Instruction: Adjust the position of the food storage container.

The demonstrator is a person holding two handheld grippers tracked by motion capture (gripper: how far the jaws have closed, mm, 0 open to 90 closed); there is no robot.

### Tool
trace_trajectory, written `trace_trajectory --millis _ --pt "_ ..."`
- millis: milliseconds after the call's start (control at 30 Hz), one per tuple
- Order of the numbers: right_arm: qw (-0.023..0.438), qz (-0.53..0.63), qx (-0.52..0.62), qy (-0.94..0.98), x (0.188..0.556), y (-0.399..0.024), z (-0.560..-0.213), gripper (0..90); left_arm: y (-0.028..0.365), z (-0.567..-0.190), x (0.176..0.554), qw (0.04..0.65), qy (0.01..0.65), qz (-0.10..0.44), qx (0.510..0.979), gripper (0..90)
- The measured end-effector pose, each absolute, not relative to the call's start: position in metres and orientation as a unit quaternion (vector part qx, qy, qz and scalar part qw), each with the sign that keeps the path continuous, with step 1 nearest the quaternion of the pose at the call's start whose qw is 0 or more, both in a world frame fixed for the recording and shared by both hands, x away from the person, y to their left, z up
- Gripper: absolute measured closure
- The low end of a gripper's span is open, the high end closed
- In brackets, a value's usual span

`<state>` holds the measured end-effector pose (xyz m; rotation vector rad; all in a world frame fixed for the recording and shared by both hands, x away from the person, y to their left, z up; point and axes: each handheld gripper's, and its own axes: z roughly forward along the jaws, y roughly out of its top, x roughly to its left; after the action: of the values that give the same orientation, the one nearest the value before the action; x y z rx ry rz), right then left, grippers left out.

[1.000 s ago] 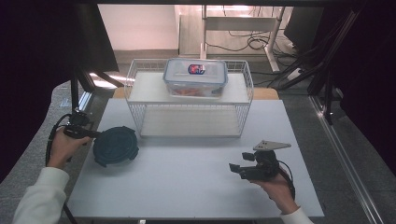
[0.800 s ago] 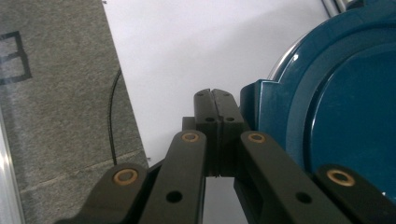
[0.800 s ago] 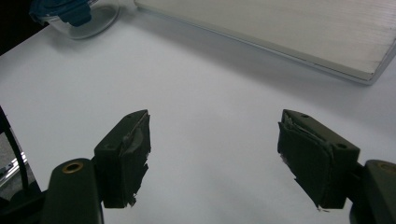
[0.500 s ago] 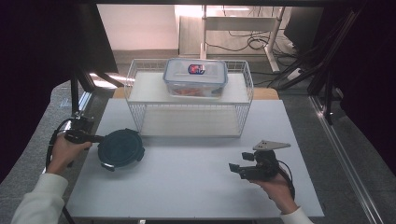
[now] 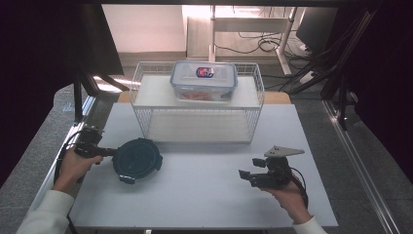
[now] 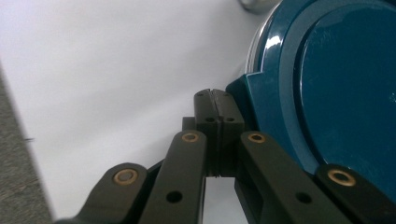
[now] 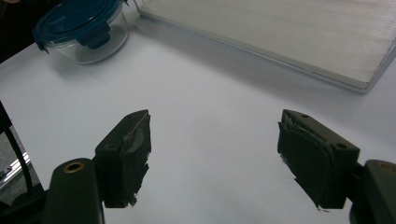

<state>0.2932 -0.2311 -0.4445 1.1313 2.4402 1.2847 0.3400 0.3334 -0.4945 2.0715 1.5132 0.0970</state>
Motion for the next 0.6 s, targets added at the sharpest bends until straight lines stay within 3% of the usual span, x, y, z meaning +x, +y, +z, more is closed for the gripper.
trace_trajectory --millis 600 --pt "0.081 0.428 0.381 0.816 0.293 -0.231 -0.445 25.6 0.282 -0.504 0.320 0.316 0.537 -0.011 0.782 90.0"
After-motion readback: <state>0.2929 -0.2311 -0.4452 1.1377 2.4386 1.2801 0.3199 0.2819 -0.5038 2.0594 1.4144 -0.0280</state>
